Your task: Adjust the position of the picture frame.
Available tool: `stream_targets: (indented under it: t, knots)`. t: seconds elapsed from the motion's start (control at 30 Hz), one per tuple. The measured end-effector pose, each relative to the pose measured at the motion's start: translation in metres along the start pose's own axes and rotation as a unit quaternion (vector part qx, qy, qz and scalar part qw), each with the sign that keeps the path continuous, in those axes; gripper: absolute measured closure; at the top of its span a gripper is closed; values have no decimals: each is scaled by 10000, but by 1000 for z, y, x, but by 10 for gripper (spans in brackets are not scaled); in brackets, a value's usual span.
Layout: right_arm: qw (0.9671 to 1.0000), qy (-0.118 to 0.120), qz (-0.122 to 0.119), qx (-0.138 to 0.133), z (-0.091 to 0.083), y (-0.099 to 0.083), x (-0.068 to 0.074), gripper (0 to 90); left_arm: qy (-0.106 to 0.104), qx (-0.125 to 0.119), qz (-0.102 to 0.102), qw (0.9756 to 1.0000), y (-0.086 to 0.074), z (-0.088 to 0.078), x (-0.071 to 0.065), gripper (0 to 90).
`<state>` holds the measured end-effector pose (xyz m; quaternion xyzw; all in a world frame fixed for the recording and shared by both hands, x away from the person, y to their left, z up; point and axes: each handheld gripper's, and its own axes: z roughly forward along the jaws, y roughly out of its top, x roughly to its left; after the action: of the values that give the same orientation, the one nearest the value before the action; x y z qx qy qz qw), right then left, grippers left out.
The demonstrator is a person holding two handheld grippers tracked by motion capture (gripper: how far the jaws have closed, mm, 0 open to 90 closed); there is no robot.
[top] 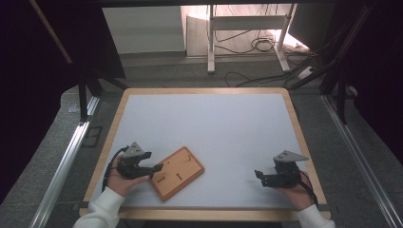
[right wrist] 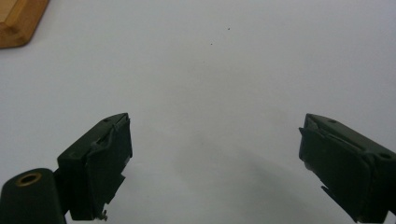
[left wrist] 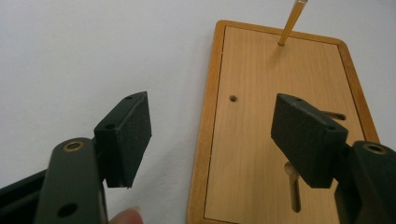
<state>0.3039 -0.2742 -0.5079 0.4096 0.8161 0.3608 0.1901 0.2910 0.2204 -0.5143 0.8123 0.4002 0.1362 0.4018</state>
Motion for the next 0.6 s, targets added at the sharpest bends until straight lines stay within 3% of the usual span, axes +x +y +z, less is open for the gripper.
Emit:
stream_targets:
  t: [0.27,0.6]
  knots:
    - [10000,41,-45,-26,0,-4,-7,107,-19,48,27,10000,-1,1,-2,293]
    - [9997,63,-193,-120,-5,0,9,125,37,-110,62,9999,-3,-9,-4,299]
